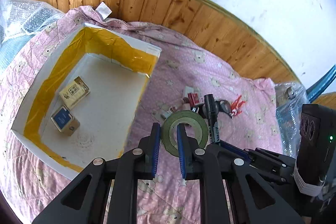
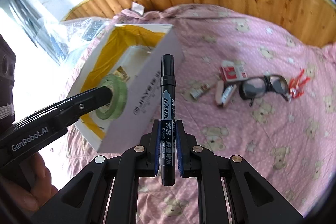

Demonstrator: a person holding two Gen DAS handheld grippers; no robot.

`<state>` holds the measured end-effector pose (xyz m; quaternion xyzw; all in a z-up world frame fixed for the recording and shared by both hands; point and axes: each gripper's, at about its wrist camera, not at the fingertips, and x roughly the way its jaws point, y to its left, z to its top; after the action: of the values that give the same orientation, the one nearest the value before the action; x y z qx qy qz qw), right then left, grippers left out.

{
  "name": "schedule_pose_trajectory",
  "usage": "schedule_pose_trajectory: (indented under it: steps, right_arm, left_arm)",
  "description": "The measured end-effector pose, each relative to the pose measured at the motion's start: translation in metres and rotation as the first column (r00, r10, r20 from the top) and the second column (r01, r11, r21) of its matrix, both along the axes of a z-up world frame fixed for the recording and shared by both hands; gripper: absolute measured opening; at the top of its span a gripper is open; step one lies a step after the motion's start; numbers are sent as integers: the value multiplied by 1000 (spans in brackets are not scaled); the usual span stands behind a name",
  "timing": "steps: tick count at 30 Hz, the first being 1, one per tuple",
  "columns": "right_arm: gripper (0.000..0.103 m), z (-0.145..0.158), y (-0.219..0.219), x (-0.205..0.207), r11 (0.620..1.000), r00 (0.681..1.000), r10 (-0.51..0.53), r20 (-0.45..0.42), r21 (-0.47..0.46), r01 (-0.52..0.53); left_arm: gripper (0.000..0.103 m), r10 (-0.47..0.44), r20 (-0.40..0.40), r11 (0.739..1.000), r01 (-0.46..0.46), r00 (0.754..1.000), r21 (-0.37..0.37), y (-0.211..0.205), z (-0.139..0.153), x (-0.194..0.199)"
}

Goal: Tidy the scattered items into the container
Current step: 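Lift and carry the tape roll and marker over the white box, then open both grippers to drop the tape roll and marker into the box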

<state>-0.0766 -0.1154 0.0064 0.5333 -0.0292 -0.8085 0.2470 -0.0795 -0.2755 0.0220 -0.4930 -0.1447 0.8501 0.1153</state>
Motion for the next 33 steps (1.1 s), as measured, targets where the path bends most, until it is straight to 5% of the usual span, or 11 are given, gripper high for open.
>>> schedule_pose_trajectory:
  steps: [16, 33]
  right_arm:
    - [14, 27, -73, -23, 993, 992, 121, -30, 17, -121]
    - [14, 20, -119, -62, 976, 976, 218, -28, 23, -218]
  left_arm:
    - [17, 117, 1, 991, -116, 993, 68, -65, -3, -12]
    - [17, 220, 77, 969, -227, 972, 94, -101, -37, -32]
